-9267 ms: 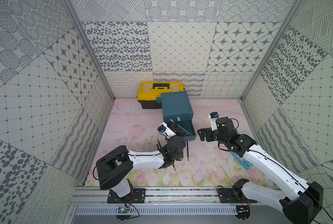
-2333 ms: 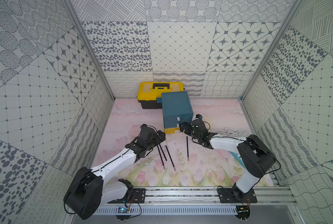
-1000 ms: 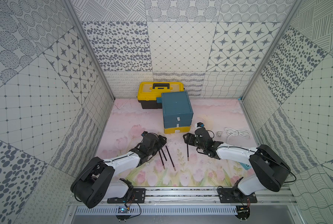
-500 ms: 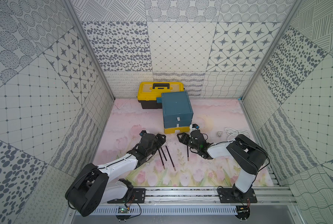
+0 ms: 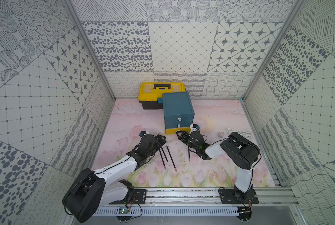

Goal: Please place the pencils in the drawer according to their color
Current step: Open the drawer in the storage box.

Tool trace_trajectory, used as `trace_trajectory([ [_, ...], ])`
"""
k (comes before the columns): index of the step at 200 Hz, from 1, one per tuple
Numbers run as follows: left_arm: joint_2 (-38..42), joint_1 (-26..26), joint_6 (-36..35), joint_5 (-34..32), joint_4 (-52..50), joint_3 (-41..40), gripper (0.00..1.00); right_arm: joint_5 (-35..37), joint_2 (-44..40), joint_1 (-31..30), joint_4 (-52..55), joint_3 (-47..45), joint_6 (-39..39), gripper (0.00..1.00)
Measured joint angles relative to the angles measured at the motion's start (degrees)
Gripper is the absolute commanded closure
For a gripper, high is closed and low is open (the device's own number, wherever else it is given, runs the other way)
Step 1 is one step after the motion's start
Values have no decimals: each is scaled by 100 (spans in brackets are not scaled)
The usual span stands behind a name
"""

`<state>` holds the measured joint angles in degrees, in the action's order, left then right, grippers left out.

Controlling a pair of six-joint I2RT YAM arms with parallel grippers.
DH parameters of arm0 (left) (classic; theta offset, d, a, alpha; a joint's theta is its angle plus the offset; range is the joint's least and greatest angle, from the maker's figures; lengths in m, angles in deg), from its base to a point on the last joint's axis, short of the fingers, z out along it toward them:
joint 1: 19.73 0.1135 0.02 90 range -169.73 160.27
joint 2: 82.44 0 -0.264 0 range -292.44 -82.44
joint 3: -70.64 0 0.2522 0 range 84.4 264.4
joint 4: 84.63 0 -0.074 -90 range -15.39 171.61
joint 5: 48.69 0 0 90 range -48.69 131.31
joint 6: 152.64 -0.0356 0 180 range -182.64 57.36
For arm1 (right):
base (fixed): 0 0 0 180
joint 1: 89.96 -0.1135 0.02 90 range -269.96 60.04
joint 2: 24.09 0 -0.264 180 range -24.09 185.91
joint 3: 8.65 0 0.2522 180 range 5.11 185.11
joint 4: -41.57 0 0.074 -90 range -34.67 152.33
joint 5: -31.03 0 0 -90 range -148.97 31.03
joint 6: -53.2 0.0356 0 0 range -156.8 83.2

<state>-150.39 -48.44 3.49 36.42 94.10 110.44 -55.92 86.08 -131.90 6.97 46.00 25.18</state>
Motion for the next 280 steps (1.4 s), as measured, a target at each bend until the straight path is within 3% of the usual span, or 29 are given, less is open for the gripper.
trace_trajectory([
  [156, 20, 0, -142, -22, -160, 0, 9, 385, 483, -2, -411, 166, 459, 29],
  [280, 20, 0, -184, -22, -164, 0, 9, 415, 984, -7, -1410, 243, 822, 40],
])
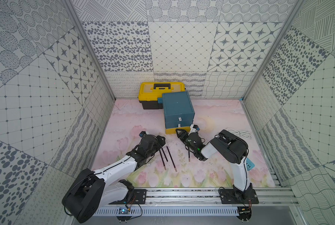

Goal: Please place the pencils in the drawer according to their color
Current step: Open the drawer in the storage box.

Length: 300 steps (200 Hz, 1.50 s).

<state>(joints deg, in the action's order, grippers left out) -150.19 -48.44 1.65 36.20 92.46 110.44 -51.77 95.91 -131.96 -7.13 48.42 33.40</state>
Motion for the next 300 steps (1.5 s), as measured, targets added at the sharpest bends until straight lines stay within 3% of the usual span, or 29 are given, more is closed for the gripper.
trace_trajectory([
  [43, 0, 0, -2, 0, -52, 0, 9, 24, 81, 0, -201, 2, 118, 51],
  [79, 0, 0, -2, -2, -136, 0, 9, 24, 116, 0, -299, 2, 151, 54],
  [300, 205, 0, -2, -103, -380, 0, 9, -13, -284, -83, -374, -588, 127, 58],
])
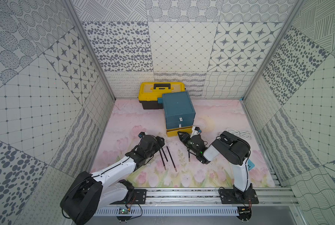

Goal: Please place the pencils in the drawer according to their color
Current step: Open the drawer in the storage box.

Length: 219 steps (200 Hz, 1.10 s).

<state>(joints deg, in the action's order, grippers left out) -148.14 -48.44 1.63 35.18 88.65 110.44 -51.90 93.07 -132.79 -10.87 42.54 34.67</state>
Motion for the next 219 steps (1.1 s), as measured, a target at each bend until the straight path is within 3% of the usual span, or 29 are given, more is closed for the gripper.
trace_trajectory([
  [156, 177, 2, -42, -46, -68, 0, 9, 125, -664, -466, -107, -1062, 234, 55],
  [219, 201, 2, -70, -52, -85, 0, 9, 273, -1165, -673, 437, -1390, 271, 44],
])
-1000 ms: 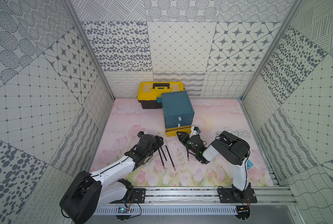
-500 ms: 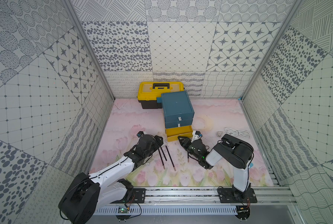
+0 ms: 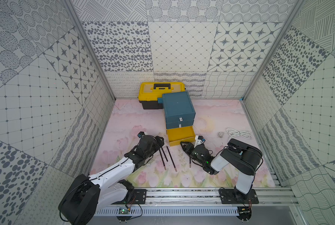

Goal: Please place the pencils in the drawer according to their color
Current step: Open the drawer in the storage box.

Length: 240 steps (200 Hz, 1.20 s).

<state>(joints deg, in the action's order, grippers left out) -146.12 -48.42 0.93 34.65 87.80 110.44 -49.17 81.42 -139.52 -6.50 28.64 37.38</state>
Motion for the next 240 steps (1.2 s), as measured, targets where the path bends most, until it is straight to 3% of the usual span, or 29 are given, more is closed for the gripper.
trace_trajectory([
  [76, 13, 0, -15, -42, -42, 0, 9, 243, -922, -260, 1467, -39, -210, 42],
  [166, 358, 0, -76, -201, -262, 4, 9, 953, -3866, -400, 5991, 267, -715, 41],
  [200, 409, 7, -79, -267, -289, 4, 9, 1178, -3882, -577, 7412, 671, -822, 35],
  [240, 424, 28, -79, -302, -328, 4, 8, 1268, -2964, -909, 8310, 1611, -1014, 37],
])
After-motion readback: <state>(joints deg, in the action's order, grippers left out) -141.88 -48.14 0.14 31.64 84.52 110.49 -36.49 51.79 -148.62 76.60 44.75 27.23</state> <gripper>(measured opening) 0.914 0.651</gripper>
